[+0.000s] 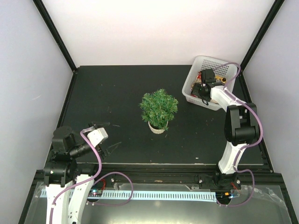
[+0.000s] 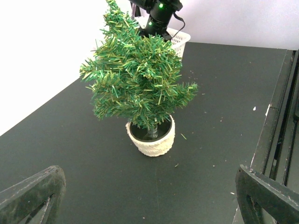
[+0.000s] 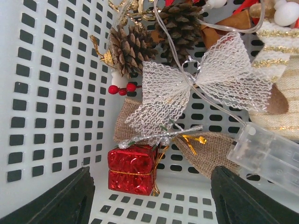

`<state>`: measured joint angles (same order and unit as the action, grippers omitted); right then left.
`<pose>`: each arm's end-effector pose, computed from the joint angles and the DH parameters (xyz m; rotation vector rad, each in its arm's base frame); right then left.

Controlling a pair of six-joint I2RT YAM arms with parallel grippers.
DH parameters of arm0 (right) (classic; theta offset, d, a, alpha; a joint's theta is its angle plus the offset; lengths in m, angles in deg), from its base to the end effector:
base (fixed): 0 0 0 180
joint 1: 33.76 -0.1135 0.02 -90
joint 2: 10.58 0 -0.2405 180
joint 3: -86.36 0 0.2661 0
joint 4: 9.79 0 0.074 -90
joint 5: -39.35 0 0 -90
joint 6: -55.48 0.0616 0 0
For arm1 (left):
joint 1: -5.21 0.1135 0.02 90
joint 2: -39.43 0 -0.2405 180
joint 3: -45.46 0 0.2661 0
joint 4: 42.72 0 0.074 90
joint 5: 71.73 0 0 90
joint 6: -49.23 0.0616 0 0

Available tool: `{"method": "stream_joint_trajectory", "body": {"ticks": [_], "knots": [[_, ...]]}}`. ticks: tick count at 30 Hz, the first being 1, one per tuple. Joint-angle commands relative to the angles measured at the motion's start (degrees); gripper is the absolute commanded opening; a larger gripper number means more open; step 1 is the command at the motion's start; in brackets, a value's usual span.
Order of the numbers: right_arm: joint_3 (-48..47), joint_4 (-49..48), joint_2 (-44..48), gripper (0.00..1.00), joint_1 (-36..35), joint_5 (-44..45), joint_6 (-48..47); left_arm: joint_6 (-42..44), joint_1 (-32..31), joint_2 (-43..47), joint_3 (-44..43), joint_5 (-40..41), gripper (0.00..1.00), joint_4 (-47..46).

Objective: Decorate the small christmas tree

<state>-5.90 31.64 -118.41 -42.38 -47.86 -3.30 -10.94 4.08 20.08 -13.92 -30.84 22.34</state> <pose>0.4195 0.0606 0.1574 0.5231 2.5231 0.2011 0.0995 -0.0485 0.3160 0.9896 1.6023 -0.5151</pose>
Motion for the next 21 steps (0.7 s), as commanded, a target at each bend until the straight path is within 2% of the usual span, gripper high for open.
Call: {"method": "stream_joint_trajectory", "body": {"ticks": [1, 15, 21], "knots": [[4.3, 2.0, 3.2, 0.7, -0.1, -2.8, 0.4, -0.2, -0.4, 0.8, 0.1, 0.6, 0.99, -0.3], [21.9, 0.6, 18.3, 0.7, -1.5, -12.4, 2.5, -0.4, -0.6, 1.7, 0.5, 1.3, 0.99, -0.8], [27.7, 3.3, 23.3, 0.7, -8.1, -8.5, 0.4, -0.4, -0.6, 2.2, 0.6, 1.2, 0.99, -0.9]]}}
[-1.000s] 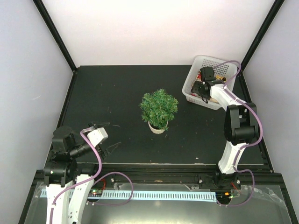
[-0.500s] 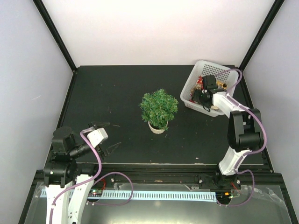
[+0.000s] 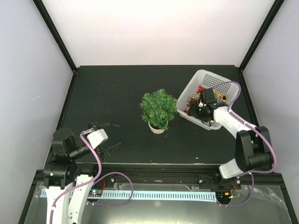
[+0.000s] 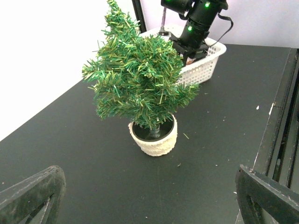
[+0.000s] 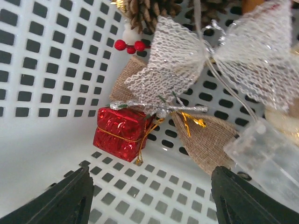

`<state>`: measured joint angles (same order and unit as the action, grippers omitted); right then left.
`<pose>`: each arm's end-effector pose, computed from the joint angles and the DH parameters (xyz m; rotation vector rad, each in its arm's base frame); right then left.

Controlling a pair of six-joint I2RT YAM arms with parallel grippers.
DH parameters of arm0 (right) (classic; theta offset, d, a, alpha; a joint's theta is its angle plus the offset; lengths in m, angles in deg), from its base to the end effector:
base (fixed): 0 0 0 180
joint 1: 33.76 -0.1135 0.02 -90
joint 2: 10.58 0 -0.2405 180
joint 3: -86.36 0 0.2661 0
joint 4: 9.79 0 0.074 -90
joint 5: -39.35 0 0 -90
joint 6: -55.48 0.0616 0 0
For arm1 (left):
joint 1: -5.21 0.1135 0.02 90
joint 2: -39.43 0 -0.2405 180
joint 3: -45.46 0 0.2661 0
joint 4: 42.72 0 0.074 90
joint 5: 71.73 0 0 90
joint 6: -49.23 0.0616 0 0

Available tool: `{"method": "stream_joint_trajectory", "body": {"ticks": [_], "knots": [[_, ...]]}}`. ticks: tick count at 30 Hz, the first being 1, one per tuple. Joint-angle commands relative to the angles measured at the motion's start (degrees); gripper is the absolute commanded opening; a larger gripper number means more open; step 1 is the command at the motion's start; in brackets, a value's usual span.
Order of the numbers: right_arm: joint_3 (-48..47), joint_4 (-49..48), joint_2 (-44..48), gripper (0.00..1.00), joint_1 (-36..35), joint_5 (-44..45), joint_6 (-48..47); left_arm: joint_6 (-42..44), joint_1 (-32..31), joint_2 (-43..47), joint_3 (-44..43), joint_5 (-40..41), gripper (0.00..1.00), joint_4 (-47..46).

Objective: Decorate the small christmas tree

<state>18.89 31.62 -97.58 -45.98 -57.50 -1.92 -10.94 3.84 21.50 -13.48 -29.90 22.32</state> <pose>0.3150 0.0757 0.1466 0.4344 2.6524 0.4142 0.0960 -0.0482 0.3153 0.9873 1.5937 -0.4929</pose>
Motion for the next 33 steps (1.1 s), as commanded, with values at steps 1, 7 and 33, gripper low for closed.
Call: {"method": "stream_joint_trajectory", "body": {"ticks": [1, 7, 33], "knots": [[3.7, 3.9, 3.3, 0.7, -6.0, 2.5, -1.0, -0.5, -0.4, 0.7, 0.1, 0.3, 0.99, -0.9], [10.3, 6.1, 10.7, 0.69, -12.2, 4.7, 0.6, -0.4, -0.5, 0.9, 0.2, 0.2, 0.99, -0.9], [8.4, 9.3, 16.3, 0.68, -22.2, 6.5, 6.2, -1.2, -0.6, -0.6, 0.4, 1.0, 0.99, -1.6]]}}
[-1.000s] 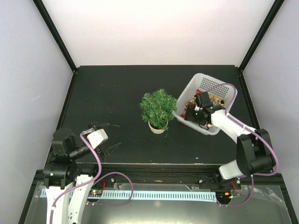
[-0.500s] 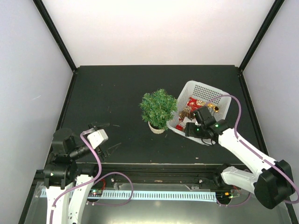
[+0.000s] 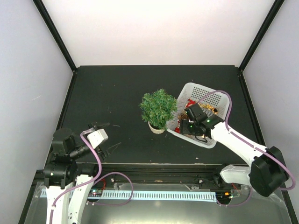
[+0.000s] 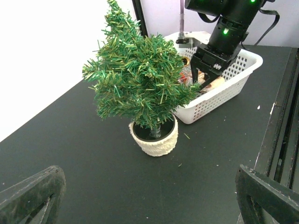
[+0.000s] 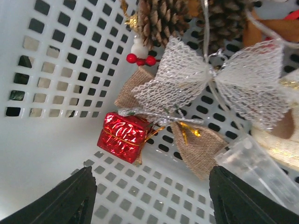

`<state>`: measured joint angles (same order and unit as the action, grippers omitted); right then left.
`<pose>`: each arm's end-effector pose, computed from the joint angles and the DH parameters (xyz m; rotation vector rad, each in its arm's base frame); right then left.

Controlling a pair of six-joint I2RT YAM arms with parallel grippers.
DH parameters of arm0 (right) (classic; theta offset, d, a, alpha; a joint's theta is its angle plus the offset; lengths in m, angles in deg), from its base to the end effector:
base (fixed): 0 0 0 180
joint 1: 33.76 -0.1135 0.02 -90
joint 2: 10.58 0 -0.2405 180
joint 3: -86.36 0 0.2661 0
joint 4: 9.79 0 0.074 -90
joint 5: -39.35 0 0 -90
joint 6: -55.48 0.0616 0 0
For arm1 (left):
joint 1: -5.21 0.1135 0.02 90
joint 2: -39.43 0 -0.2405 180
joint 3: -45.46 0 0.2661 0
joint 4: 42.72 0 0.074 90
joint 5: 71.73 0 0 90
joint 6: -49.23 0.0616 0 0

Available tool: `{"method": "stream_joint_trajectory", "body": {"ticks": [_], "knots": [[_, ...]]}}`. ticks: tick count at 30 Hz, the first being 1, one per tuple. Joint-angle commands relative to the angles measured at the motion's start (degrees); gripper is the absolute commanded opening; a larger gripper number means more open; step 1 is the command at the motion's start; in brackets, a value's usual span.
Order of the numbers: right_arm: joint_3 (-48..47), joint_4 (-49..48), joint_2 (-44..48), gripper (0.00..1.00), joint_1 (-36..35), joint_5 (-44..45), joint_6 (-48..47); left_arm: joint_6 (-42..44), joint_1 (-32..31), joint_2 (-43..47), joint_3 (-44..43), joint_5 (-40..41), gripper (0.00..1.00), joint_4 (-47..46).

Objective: Decorate the small christmas tree

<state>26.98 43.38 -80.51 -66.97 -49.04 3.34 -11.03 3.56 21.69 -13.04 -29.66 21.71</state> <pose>0.2177 0.1405 0.1691 0.1198 2.7297 0.3395 0.0967 -0.0485 0.3142 0.9889 1.5891 -0.4900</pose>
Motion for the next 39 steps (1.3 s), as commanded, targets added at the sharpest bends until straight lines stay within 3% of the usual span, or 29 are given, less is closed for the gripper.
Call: {"method": "stream_joint_trajectory", "body": {"ticks": [1, 9, 15, 20, 29, 39], "knots": [[1.3, -2.6, -0.8, 0.66, -1.6, -2.1, 1.0, -1.2, -0.3, -0.9, 0.0, 0.9, 0.99, -1.0], [8.0, -1.4, 5.6, 0.62, -7.5, -3.0, 4.6, -1.2, -0.4, -1.9, 0.0, 0.7, 0.99, -0.9], [8.0, 6.6, 10.2, 0.61, -18.9, 2.2, 13.1, -1.3, -0.4, -2.9, -0.1, 0.9, 0.99, -0.9], [6.1, 10.5, 13.2, 0.62, -20.2, 10.4, 16.4, -1.5, -0.4, -3.2, -0.1, 1.1, 0.99, -1.1], [1.5, 11.3, 2.7, 0.67, -11.0, 18.0, 16.8, -1.8, -0.5, -3.0, -0.1, 1.6, 0.99, -1.3], [3.1, 14.2, 4.8, 0.7, 2.0, 20.5, 19.5, -2.2, -0.8, -2.7, 0.1, 2.1, 0.99, -1.7]]}}
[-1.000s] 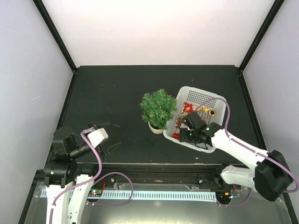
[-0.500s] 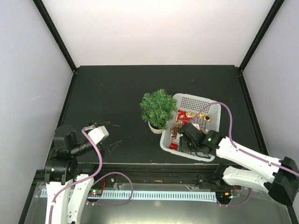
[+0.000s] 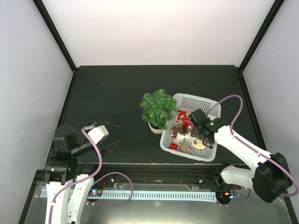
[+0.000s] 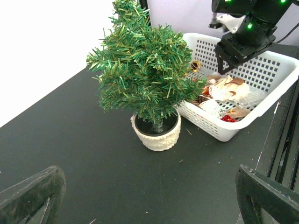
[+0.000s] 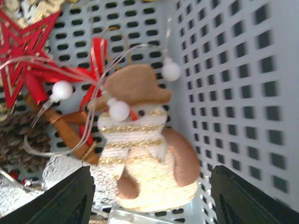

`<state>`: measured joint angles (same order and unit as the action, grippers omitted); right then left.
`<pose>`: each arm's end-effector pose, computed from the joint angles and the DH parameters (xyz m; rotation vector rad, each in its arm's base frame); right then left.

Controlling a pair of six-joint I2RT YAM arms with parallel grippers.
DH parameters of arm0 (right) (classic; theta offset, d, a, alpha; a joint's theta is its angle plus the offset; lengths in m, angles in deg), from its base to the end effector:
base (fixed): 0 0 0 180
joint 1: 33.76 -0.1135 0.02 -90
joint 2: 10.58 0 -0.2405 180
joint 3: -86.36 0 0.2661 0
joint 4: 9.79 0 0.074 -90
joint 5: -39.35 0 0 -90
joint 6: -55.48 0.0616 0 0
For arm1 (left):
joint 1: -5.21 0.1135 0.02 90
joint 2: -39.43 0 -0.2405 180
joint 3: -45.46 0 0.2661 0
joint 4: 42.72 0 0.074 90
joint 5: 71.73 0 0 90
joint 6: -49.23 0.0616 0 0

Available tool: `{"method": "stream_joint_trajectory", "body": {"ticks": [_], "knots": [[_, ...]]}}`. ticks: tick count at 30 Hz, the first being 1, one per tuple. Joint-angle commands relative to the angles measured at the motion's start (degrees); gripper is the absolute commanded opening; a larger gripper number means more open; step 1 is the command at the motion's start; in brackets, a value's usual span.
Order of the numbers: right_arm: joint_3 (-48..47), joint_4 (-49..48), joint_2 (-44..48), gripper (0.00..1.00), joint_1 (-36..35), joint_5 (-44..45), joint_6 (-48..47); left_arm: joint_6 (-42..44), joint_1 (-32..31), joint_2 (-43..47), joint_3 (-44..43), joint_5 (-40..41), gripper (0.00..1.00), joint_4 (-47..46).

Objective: Decorate the small christmas tree

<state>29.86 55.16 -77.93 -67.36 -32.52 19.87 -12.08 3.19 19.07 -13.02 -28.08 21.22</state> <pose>0.1949 0.1065 0.1569 0.5489 2.6897 -0.0776 0.1071 -0.0484 0.3107 0.9645 1.6452 -0.5008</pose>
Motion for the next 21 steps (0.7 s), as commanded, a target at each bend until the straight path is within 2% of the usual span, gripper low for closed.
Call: {"method": "stream_joint_trajectory", "body": {"ticks": [1, 6, 9, 12, 17, 21], "knots": [[0.2, 2.7, 2.2, 0.71, 3.1, 4.5, 3.5, -1.2, -0.4, 0.0, 0.1, 0.6, 0.99, -1.2], [-3.5, 9.9, -4.2, 0.77, 9.0, 10.2, 7.9, -1.3, -0.5, 0.0, 0.2, 0.6, 0.99, -1.5], [-5.9, 13.5, -9.4, 0.76, 13.6, 11.1, 8.8, -1.4, -0.7, -0.1, 0.2, 0.7, 0.99, -1.6], [-6.2, 12.9, -12.0, 0.73, 16.3, 10.0, 7.4, -1.7, -0.8, -0.1, 0.3, 1.1, 0.99, -1.8], [-6.1, 9.8, -6.9, 0.7, 16.9, 11.6, 6.6, -1.8, -1.0, -0.2, 0.3, 1.4, 0.99, -1.9], [-5.6, 2.5, 1.7, 0.66, 16.8, 6.3, -2.7, -1.8, -1.0, -0.4, 0.4, 1.4, 0.99, -2.0]]}}
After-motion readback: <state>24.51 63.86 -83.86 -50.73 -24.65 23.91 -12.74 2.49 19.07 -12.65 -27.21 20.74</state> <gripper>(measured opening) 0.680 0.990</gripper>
